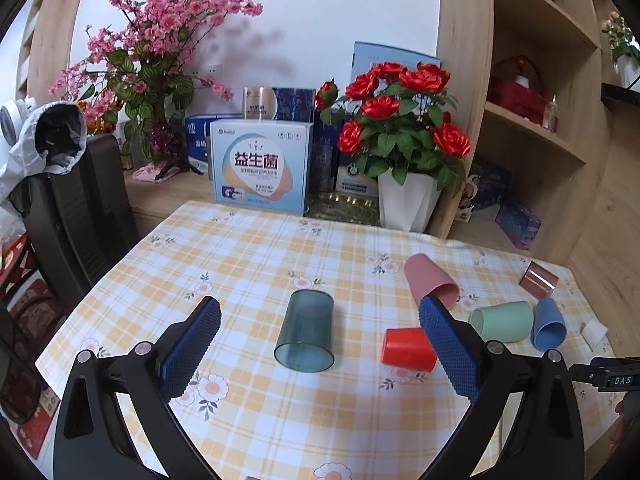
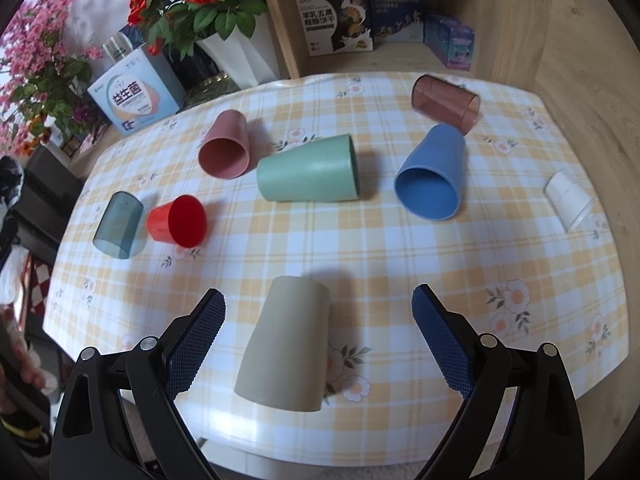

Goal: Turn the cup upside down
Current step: 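Move the right tool to the standing beige cup and grasp its body, then lift the beige cup with the right tool and turn it base up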

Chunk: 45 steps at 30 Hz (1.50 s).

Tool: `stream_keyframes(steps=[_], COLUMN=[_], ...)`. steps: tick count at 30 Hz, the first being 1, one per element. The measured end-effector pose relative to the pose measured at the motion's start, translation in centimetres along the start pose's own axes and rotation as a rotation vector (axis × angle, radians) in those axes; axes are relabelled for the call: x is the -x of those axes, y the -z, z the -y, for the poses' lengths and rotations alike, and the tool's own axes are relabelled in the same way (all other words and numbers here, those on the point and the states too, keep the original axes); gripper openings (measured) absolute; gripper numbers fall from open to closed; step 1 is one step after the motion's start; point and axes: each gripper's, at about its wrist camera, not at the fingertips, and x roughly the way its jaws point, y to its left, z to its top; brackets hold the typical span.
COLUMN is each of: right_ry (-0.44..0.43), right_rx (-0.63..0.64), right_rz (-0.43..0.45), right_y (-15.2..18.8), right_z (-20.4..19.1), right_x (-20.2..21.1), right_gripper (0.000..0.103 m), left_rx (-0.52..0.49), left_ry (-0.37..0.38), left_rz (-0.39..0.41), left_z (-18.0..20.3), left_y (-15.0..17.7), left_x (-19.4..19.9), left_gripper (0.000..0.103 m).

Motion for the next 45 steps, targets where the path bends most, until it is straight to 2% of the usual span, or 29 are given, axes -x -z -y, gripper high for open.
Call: stream_keyframes(steps=[5, 12, 15, 22, 25, 29, 31, 38, 42, 45], right_ry=[-0.001, 0.015, -0.007, -0.055, -0.051, -0.065, -0.062, -0.065, -0.066, -0.07], right_rx=[0.02, 0.067, 0.055, -0.018, -0.029, -0.053, -0.049, -0.048, -0.042, -0.057], right_rz=[-0.039, -0.099, -0.154, -0.249, -0.273, -0.299, -0.316, -0.339, -0.349, -0.36], right_y=[-0.1, -0.5, -0.7, -1.5, -1.7, -1.7, -1.6, -1.3, -1.3, -1.1], right_z=[-0.6, -1.5, -1.4, -0.7, -0.7, -0.7, -0.8, -1.3, -1.5, -1.2], right_x=[-1.1, -3.1, -4.8, -7.8, -8.5, -9.2, -9.6, -10.5, -10.8, -11.1], right_gripper=[0.091, 0.091, 0.091, 0.091, 0.091, 0.09, 0.073, 0.073, 0.06, 0.059], left_rx=[0.03, 0.031, 0.017, 0.007, 0.017, 0.027, 0.018, -0.012, -0.015, -0.02], left_ry=[0.059, 0.025, 0.017, 0.091, 0.12, 0.123, 0.12, 0.124, 0.144, 0.137], left_rz=[-0.023, -0.073, -0.067, -0.089, -0.08, -0.058, -0.047, -0.022, -0.055, -0.085], left_z=[-0.3, -0.1, -0.1, -0.1, -0.3, -0.4, -0.3, 0.1, 0.3, 0.4], left_y=[0.3, 1.0, 1.3, 2.0, 2.0, 2.1, 2.0, 2.2, 2.3, 2.5], left_x=[-0.1, -1.0, -1.1, -1.3, -1.2, -1.0, -0.9, -0.6, -0.8, -1.1], left_gripper=[0.097, 0.097, 0.097, 0.097, 0.097, 0.097, 0.097, 0.097, 0.097, 0.097])
